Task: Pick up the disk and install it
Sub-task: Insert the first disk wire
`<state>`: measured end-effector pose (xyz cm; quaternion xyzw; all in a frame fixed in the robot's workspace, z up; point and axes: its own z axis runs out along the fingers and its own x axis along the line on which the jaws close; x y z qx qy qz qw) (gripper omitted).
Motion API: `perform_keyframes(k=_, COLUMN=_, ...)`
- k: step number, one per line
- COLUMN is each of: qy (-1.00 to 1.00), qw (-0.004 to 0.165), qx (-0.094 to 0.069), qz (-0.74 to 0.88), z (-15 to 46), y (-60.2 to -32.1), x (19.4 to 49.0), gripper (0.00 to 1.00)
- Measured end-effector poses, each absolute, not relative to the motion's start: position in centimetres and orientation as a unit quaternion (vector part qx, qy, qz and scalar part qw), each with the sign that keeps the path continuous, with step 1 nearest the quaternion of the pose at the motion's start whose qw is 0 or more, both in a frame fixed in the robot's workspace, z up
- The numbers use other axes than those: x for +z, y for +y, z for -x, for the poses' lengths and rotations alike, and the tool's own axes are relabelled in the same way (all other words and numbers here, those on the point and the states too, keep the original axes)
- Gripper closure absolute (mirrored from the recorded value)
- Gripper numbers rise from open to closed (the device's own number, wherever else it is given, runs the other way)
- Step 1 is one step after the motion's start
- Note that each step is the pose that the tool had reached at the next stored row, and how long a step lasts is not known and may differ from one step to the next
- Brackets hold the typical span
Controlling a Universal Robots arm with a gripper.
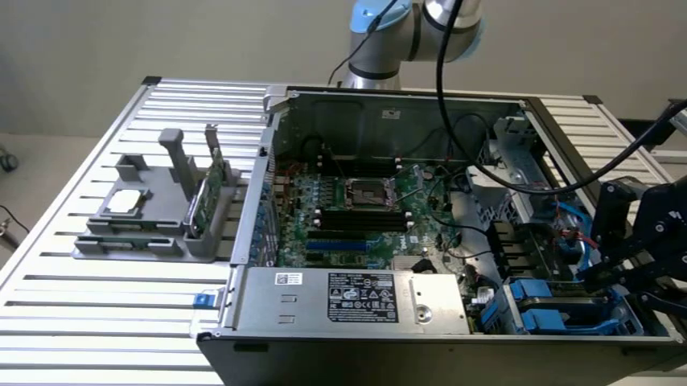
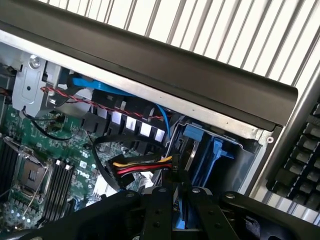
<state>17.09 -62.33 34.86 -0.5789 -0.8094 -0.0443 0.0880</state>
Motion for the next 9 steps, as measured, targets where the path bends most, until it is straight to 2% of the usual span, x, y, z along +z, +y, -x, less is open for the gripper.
perform_keyframes(k=4, qy=-0.799, qw=0.084, qx=-0.039, qz=0.595, z=-17.09, y=-62.34, x=34.74, gripper=0.83)
perform_keyframes(k=9, qy=-0.782, qw=0.088, qx=-0.036, qz=0.616, z=-17.08, y=-62.32, x=34.52, gripper=0.83)
